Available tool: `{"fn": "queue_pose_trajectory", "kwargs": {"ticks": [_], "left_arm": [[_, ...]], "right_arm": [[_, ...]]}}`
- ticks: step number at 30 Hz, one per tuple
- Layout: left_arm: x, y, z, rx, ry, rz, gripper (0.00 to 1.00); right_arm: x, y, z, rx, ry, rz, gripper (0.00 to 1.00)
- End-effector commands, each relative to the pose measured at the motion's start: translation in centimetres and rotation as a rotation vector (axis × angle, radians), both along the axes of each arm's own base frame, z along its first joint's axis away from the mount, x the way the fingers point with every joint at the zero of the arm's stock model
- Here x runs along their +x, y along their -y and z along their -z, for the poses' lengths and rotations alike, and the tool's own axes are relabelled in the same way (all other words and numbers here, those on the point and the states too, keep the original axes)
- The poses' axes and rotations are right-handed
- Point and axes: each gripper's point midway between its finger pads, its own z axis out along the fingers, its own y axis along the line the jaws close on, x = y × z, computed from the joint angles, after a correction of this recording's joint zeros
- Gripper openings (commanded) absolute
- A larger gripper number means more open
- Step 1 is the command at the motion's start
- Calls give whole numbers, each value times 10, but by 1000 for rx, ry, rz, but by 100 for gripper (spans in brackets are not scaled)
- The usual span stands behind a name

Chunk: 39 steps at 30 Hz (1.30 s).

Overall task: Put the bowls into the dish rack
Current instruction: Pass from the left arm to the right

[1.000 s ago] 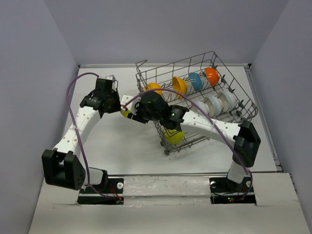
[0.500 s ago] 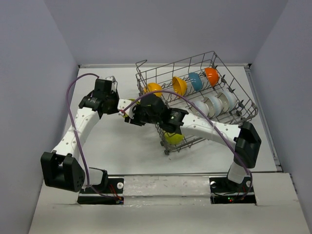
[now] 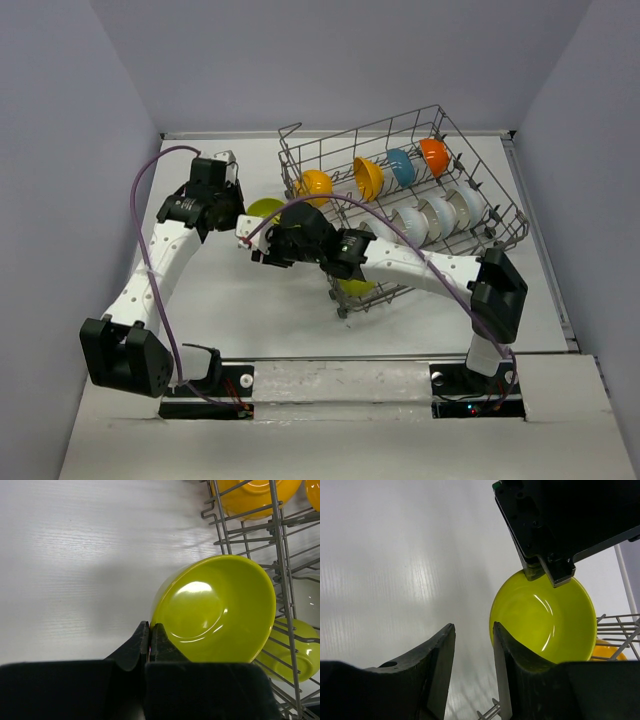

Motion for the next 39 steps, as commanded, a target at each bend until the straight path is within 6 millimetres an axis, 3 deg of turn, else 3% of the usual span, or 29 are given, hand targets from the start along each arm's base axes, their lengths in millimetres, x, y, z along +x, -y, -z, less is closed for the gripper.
{"fn": "queue_pose_trajectory", "kwargs": {"ticks": [1, 16, 21, 39], "left_arm": [[2, 7, -39, -36, 101, 38, 0], [-1, 8, -46, -42, 111, 46, 0], [-1, 8, -48, -44, 117, 47, 0], [-4, 10, -55, -57, 130, 58, 0]], "right_arm": [[5, -12, -10, 58, 59, 0, 42], [28, -14, 6, 6, 124, 79, 34], [33, -18, -3, 36, 149, 95, 31], [37, -19, -2, 21, 160, 102, 20]]}}
